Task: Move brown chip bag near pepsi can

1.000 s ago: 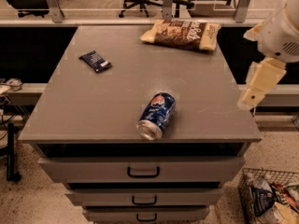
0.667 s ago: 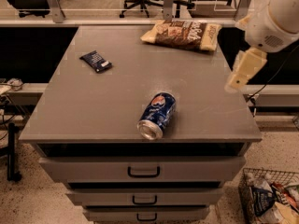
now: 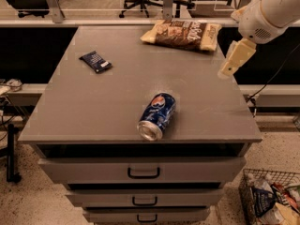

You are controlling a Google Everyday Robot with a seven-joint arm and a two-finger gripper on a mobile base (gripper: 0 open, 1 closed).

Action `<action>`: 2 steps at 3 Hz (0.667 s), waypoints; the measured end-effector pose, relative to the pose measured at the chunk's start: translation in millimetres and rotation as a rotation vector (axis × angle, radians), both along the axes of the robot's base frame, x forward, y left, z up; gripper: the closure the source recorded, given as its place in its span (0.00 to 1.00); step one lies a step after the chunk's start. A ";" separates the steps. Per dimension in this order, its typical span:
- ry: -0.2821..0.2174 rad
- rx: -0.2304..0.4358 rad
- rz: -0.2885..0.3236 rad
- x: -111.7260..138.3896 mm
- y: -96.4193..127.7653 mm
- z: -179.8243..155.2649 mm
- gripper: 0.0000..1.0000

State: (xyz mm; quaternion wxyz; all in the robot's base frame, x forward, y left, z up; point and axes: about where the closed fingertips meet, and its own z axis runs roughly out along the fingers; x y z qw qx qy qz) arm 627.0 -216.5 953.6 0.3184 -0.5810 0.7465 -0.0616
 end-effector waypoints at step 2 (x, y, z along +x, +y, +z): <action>-0.071 0.169 -0.082 55.3 15.5 -26.0 0.00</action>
Offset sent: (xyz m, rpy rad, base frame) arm 0.1289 0.0175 -0.0419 0.3373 -0.1741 -0.1701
